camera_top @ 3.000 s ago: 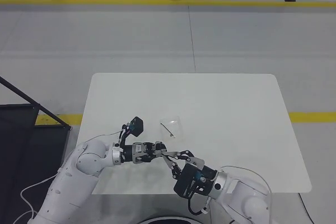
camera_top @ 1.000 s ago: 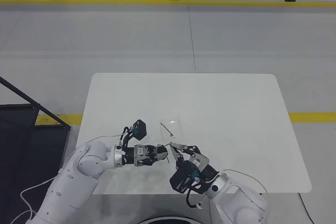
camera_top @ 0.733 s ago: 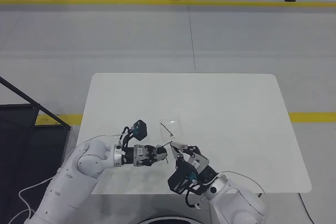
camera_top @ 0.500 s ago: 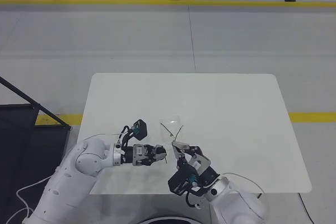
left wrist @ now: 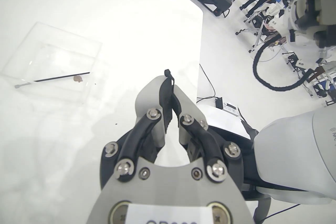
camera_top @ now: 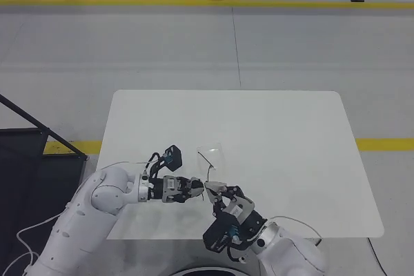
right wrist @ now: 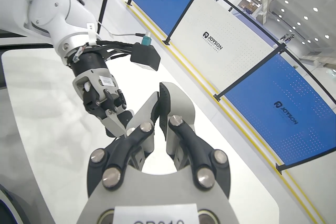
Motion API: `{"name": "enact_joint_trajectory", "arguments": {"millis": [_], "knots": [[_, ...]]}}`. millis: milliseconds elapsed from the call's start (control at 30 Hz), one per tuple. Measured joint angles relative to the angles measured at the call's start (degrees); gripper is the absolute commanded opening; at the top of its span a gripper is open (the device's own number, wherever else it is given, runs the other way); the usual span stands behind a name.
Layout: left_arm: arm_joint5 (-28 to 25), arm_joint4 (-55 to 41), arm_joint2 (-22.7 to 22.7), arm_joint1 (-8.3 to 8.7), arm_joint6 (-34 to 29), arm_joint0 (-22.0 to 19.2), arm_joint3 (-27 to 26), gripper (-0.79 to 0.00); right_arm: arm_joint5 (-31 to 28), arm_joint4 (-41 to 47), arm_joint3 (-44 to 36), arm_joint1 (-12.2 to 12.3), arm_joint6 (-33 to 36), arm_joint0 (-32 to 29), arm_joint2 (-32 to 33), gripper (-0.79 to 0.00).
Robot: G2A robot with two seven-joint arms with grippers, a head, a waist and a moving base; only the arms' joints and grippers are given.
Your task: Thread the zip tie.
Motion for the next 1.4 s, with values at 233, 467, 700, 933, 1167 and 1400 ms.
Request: {"name": "enact_joint_trajectory", "arguments": {"millis": [233, 467, 700, 933, 1167, 1400], "knots": [[0.31, -2.36, -0.31, 0.54, -2.81, -1.51, -0.61, -0.785, -7.76, 5.0, -0.92, 0.99, -3.12, -1.68, 4.76, -0.785], [0.3, -2.3, -0.31, 0.53, -2.77, -1.48, -0.6, -0.785, -7.82, 5.15, -0.93, 1.01, -3.18, -1.73, 4.89, -0.785], [0.29, -2.3, -0.31, 0.53, -2.77, -1.48, -0.6, -0.785, -7.82, 5.15, -0.93, 1.01, -3.18, -1.73, 4.9, -0.785], [0.29, -2.3, -0.31, 0.53, -2.77, -1.48, -0.6, -0.785, -7.82, 5.15, -0.93, 1.01, -3.18, -1.73, 4.9, -0.785], [0.29, -2.3, -0.31, 0.53, -2.77, -1.48, -0.6, -0.785, -8.14, 4.69, -0.91, 1.14, -3.51, -1.45, 4.03, -0.785], [0.29, -2.3, -0.31, 0.53, -2.77, -1.48, -0.6, -0.785, -11.84, 3.37, -0.49, 1.7, -8.9, -0.52, 3.92, -0.785]]}}
